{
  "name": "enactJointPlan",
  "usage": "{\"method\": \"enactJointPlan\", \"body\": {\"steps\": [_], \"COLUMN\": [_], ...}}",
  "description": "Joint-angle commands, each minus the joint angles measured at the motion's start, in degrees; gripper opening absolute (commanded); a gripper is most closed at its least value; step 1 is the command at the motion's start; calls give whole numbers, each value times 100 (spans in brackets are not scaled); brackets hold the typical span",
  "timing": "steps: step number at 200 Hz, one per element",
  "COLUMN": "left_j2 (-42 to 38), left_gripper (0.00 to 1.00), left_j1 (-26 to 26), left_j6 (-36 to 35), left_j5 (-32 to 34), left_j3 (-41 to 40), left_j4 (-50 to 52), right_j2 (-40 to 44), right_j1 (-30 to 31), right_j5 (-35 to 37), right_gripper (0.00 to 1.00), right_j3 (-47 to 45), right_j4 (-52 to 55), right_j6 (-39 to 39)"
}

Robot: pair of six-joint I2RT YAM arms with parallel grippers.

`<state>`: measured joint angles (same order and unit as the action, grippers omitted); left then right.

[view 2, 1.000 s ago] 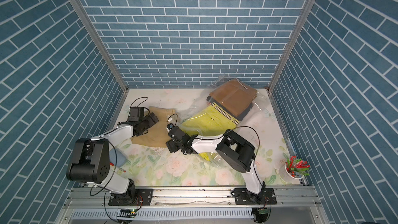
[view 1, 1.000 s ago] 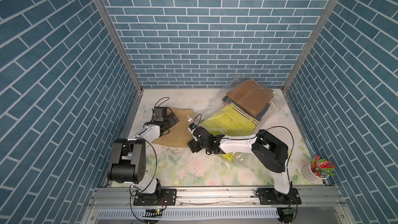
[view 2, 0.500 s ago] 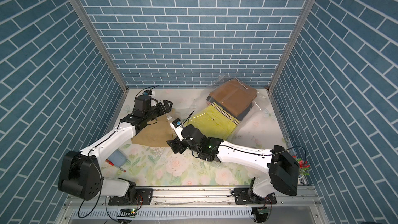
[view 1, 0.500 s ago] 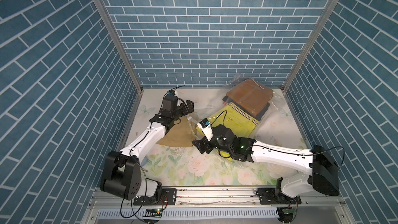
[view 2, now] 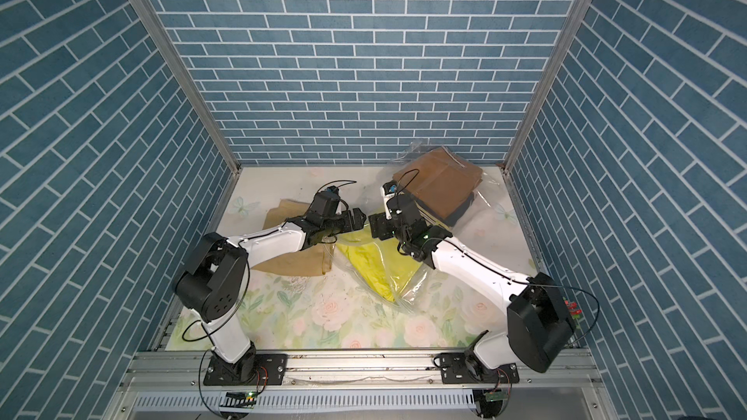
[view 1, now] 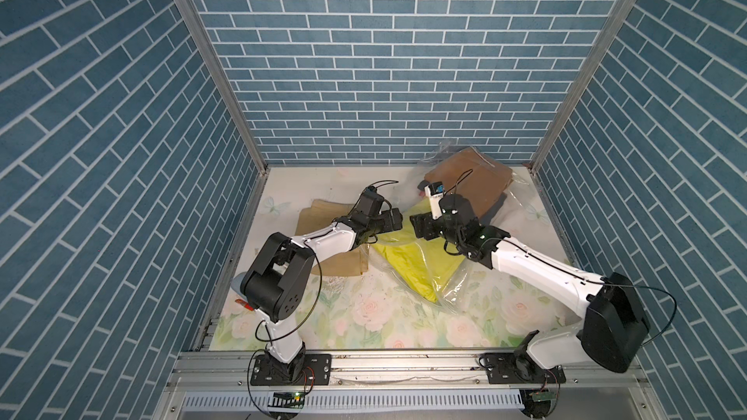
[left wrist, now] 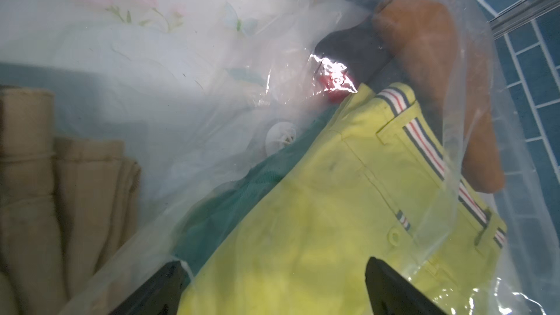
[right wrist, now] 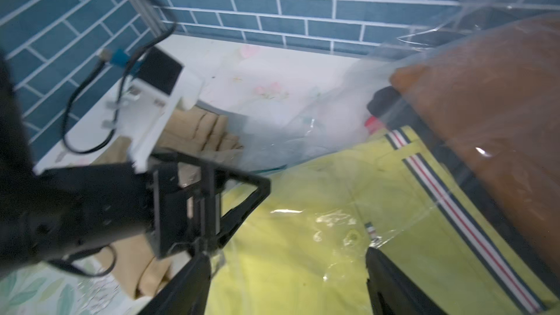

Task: Take the trousers out of the vacuum bag
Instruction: Adjust the vacuum bag at the center of the board.

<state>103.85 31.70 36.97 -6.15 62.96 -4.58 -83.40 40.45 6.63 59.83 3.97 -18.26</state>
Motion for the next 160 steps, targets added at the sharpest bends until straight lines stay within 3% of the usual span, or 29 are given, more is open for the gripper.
{"method": "enactJointPlan", "body": {"steps": [1,47,84,160], "left_j2": [243,915,1428,2596], "left_gripper": [100,100,99,100], "left_j1": [111,507,736,1330], "left_j6": [277,437,632,815], "left_j5": [68,124,169,148], "left_j3": [51,332,565,1904], "left_j4": [-320,-495,-799,-756], "right_j2": [-390,-1311,-1578,-1041], "right_j1": [-455,-1478,-1821,-2427], "right_j5": [-395,-881,-548,-4], "right_gripper": [82,82,82,81], "right_j3": [173,176,63,-1610], "right_j4": [-180,-756,-829,-1359], "right_j6": [-237,-678,-881,-1693]}}
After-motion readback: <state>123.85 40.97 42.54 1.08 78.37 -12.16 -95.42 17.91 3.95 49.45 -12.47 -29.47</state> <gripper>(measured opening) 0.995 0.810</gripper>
